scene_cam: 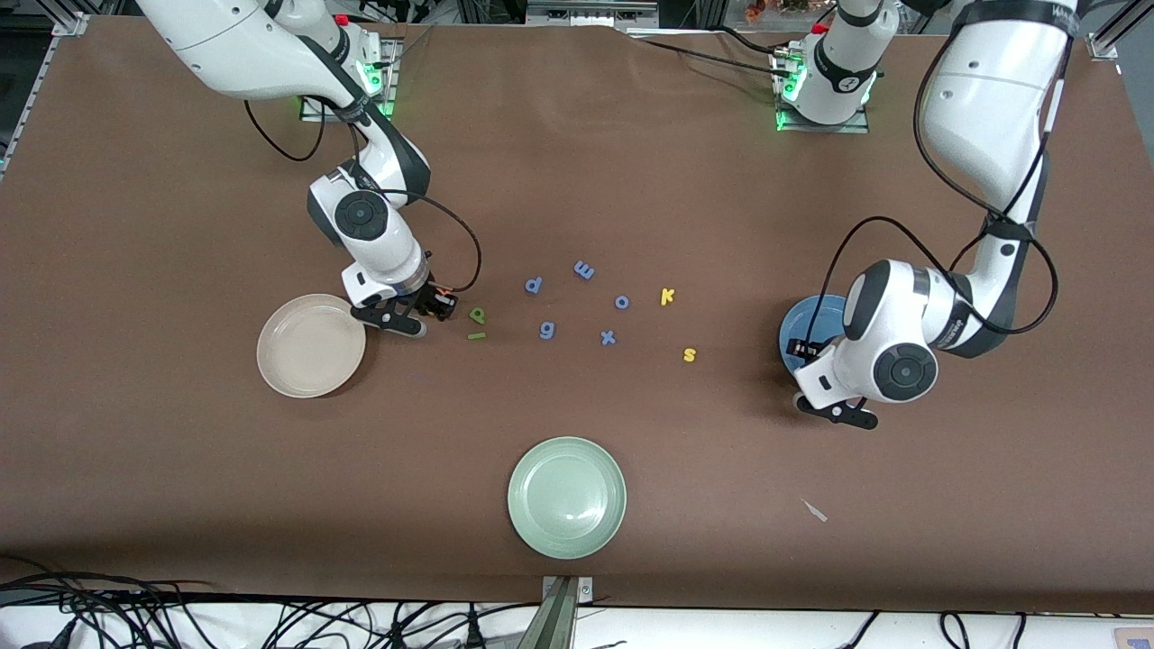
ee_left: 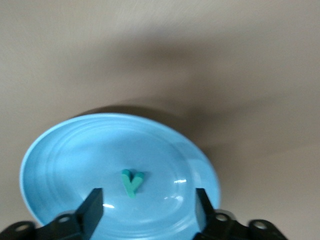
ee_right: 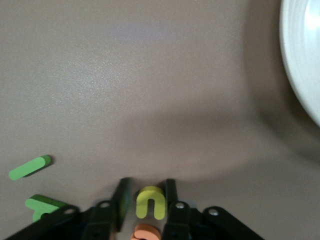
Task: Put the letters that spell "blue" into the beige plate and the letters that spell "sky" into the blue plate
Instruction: 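Drop the y on the blue plate while the right gripper grasps the u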
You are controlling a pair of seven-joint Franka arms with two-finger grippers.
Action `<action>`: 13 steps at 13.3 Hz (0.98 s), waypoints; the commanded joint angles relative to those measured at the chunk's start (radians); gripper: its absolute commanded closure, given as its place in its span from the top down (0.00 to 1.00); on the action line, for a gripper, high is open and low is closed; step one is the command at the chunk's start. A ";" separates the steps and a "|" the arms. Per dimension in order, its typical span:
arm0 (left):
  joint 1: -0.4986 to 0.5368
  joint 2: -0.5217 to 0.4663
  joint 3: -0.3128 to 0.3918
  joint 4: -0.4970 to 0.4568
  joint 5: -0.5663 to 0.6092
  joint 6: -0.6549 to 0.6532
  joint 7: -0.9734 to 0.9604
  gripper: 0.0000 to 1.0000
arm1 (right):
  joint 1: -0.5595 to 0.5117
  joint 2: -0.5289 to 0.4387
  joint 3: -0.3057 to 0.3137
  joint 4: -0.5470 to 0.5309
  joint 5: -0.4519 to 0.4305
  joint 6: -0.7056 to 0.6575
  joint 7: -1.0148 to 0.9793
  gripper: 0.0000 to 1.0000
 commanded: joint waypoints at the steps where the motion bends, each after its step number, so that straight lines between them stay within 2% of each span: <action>1: -0.038 -0.040 -0.007 0.018 0.014 -0.017 -0.030 1.00 | -0.005 0.012 0.003 0.002 -0.028 0.015 0.025 0.31; 5: -0.156 0.032 -0.010 0.099 0.019 -0.005 -0.034 1.00 | -0.005 0.019 0.004 -0.001 -0.028 0.016 0.048 0.42; 6: -0.188 0.047 -0.009 0.108 0.017 0.002 -0.050 1.00 | -0.005 0.021 0.004 0.001 -0.031 0.016 0.056 0.49; 7: -0.219 0.053 -0.010 0.108 0.019 0.033 -0.105 1.00 | -0.005 0.019 0.004 -0.001 -0.032 0.016 0.056 0.49; 10: -0.245 0.087 -0.010 0.096 0.014 0.117 -0.159 1.00 | -0.005 0.021 0.004 -0.001 -0.034 0.018 0.056 0.46; 12: -0.270 0.104 -0.010 0.091 0.014 0.171 -0.194 1.00 | -0.005 0.022 0.004 -0.004 -0.034 0.027 0.056 0.36; 13: -0.285 0.121 -0.010 0.093 0.014 0.179 -0.223 1.00 | -0.005 0.022 0.004 -0.008 -0.034 0.033 0.056 0.26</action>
